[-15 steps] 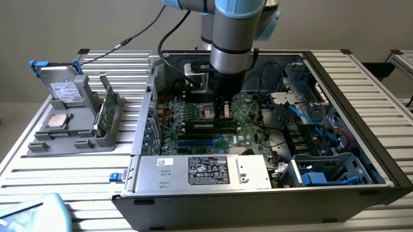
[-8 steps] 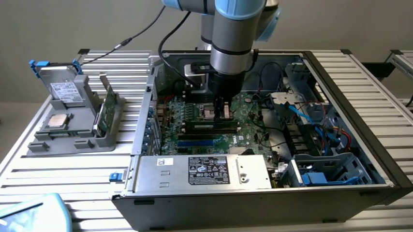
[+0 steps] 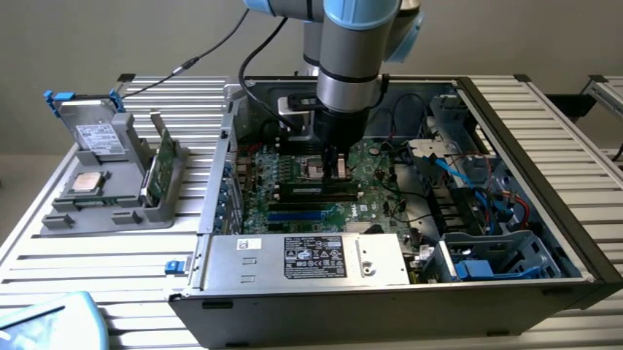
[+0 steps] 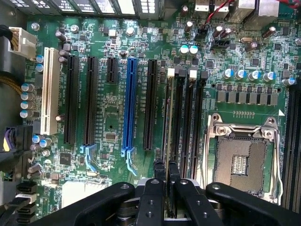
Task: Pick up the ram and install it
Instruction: 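Insert the ram into the slot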
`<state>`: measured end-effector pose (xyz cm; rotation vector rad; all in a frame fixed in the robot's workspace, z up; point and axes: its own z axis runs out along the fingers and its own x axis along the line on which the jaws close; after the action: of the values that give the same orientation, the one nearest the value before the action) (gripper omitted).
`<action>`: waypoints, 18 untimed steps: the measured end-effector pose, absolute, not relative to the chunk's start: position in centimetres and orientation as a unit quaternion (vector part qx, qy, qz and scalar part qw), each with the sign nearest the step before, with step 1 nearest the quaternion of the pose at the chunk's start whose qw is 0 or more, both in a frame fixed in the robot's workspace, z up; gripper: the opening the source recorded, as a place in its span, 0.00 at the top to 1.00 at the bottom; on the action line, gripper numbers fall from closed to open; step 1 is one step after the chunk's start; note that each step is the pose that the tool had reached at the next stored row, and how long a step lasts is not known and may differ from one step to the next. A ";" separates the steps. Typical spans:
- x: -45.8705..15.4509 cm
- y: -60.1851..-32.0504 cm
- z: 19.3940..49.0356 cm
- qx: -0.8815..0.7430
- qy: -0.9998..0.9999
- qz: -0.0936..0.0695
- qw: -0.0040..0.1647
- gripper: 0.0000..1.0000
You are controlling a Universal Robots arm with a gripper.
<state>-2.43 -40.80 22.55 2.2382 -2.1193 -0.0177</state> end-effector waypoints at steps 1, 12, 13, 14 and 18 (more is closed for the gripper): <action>-2.4 -40.8 22.5 0.726 -0.687 -0.006 0.030 0.86; -2.4 -40.8 22.3 0.726 -0.687 -0.006 0.030 0.86; -2.4 -40.8 22.3 0.726 -0.687 -0.006 0.030 0.86; -2.4 -40.8 22.3 0.726 -0.687 -0.006 0.030 0.86; -2.4 -40.8 22.2 0.726 -0.687 -0.006 0.030 0.86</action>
<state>-2.44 -40.79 22.25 2.2380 -2.1192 -0.0176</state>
